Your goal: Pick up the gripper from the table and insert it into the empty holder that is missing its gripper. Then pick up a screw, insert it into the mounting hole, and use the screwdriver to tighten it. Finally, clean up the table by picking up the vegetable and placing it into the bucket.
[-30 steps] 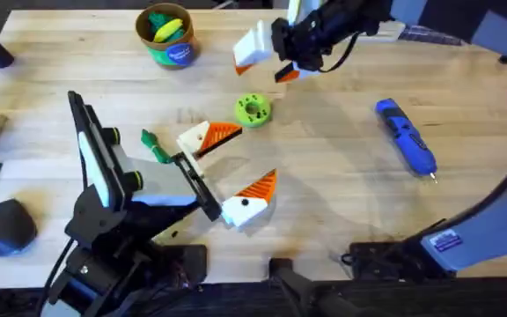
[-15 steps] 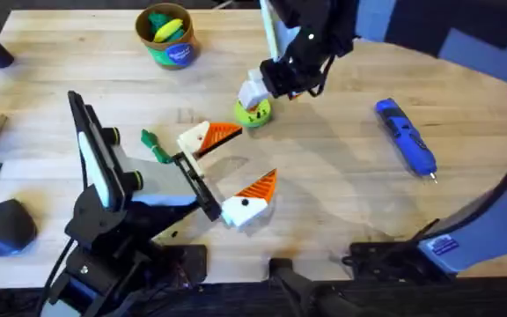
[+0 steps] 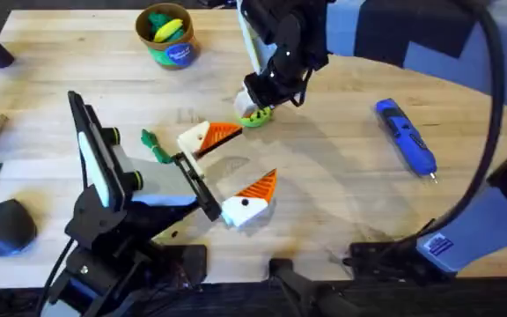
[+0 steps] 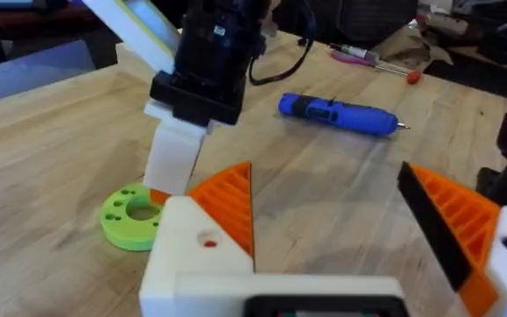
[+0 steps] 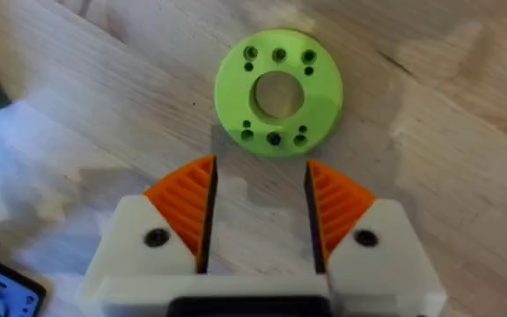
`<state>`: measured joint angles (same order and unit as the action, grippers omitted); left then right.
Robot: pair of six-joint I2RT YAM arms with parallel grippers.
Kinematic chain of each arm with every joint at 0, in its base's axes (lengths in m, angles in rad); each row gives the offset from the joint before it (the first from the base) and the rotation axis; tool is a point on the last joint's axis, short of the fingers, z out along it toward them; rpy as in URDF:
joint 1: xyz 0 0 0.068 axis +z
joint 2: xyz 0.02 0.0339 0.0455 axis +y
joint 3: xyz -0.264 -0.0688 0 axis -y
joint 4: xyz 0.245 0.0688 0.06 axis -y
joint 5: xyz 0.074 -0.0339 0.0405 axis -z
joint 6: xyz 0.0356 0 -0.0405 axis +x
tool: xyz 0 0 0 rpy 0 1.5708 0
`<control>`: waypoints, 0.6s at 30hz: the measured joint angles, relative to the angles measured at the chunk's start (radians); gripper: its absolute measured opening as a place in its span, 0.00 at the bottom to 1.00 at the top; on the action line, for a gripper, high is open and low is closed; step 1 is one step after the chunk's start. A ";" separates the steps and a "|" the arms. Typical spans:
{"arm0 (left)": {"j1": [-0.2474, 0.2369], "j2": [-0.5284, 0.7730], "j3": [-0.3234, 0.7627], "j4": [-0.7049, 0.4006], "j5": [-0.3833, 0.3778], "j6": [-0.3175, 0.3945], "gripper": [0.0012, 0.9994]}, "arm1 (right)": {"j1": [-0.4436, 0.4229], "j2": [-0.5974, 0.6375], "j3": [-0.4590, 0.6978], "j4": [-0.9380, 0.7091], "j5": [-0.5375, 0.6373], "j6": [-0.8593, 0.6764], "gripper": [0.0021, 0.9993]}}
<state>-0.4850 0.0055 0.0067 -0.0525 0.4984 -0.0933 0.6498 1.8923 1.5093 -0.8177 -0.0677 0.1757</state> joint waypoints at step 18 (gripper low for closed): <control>0.000 0.000 0.000 0.000 0.000 0.000 0.99 | 0.003 0.089 0.000 0.058 0.005 0.003 0.37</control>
<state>-0.4850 0.0055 0.0067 -0.0525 0.4984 -0.0937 0.6525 1.9810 1.5093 -0.7600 -0.0625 0.1783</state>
